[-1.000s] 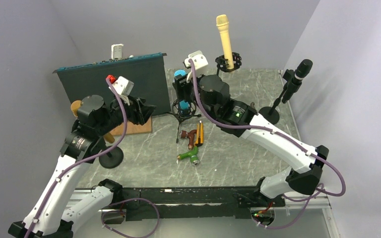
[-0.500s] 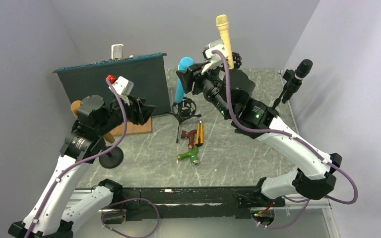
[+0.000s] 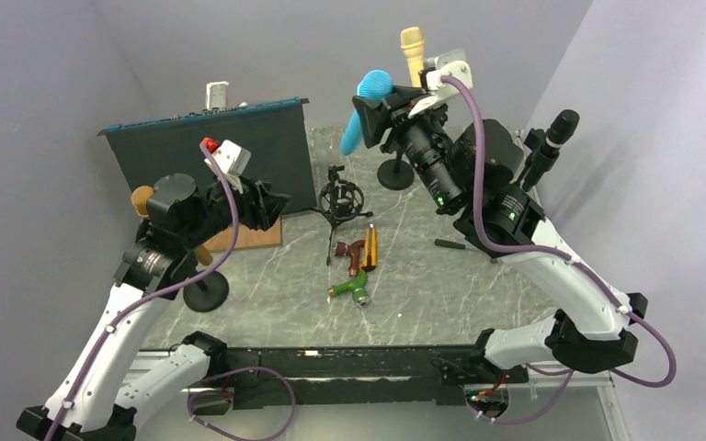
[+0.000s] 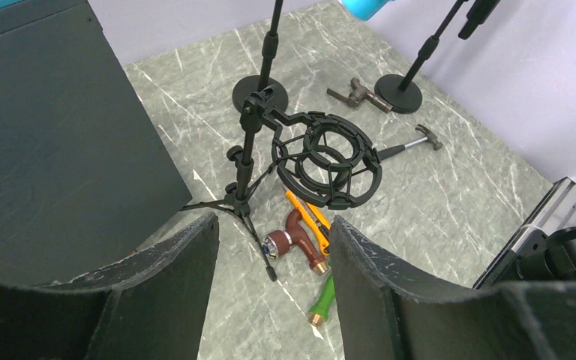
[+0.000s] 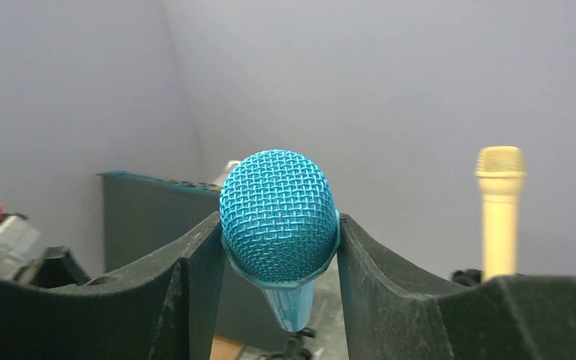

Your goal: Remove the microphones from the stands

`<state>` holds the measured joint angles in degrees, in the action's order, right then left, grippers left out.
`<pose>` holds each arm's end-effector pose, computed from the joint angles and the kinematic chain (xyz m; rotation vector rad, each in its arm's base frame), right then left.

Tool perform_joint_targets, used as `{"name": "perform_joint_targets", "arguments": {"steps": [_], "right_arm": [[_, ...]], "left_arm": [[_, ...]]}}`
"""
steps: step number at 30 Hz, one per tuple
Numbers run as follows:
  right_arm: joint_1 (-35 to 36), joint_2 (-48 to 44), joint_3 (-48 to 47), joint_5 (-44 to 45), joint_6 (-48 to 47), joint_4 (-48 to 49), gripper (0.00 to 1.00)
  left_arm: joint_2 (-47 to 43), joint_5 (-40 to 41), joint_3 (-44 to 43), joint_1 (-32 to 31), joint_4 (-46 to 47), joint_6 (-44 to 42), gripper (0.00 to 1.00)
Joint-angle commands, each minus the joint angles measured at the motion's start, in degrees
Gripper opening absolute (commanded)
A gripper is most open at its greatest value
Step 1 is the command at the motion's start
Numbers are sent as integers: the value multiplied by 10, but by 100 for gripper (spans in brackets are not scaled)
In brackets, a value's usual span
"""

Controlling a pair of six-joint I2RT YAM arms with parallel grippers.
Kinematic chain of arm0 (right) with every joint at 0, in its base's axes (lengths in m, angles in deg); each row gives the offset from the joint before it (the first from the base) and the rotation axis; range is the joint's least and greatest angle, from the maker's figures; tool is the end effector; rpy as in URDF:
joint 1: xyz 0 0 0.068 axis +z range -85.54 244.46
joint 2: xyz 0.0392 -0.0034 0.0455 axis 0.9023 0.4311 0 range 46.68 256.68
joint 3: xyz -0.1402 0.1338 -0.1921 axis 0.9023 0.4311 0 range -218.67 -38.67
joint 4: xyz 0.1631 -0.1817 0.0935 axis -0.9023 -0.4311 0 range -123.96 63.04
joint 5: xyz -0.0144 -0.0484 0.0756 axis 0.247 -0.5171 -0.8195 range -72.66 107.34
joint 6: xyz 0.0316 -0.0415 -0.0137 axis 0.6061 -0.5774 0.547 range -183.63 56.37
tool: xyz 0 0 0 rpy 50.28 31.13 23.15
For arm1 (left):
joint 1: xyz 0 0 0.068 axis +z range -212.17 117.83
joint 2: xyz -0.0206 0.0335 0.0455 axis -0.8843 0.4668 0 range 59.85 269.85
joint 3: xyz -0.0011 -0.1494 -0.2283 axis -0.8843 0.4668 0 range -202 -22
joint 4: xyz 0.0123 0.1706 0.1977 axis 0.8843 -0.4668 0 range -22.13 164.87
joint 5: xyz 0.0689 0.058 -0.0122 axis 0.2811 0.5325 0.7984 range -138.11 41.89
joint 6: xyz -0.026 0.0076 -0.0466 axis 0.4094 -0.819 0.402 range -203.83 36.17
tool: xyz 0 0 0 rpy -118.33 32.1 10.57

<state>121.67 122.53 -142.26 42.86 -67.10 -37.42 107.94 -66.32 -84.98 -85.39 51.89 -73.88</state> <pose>0.1459 0.1983 0.5682 -0.3017 1.2823 0.5185 0.1535 -0.0779 0.4158 0.4411 1.6990 -0.6979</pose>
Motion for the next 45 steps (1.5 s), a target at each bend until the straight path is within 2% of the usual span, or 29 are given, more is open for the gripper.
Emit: {"name": "perform_joint_targets", "arguments": {"steps": [1, 6, 8, 10, 13, 15, 18, 21, 28, 36, 45], "right_arm": [[2, -39, 29, 99, -64, 6, 0], [1, -16, 69, 292, -136, -89, 0], [-4, -4, 96, 342, -127, -141, 0], [-14, 6, 115, 345, -74, -218, 0], [-53, 14, 123, 272, 25, -331, 0], [-102, 10, 128, 181, 82, -375, 0], [-196, 7, 149, 14, 138, -400, 0], [-241, 28, 169, -76, 171, -422, 0], [-254, 92, 225, -149, 210, -437, 0], [-259, 148, 327, -240, 247, -323, 0], [-260, 226, 354, -172, 255, -288, 0]], "left_arm": [[-5, -13, -3, -2, 21, 3, 60], [-3, -27, -4, -2, 23, 5, 60], [-3, -31, -4, -2, 24, 7, 60], [-2, -33, -3, -2, 25, 8, 60], [1, -39, -3, -1, 26, 8, 60], [4, -38, -3, -1, 26, 8, 60], [8, -36, -3, -2, 27, 9, 60], [8, -34, -3, -2, 26, 9, 60], [6, -32, -2, -2, 26, 8, 60], [7, -32, 0, -2, 27, 8, 60], [16, -45, -1, -2, 27, 11, 59]]}}
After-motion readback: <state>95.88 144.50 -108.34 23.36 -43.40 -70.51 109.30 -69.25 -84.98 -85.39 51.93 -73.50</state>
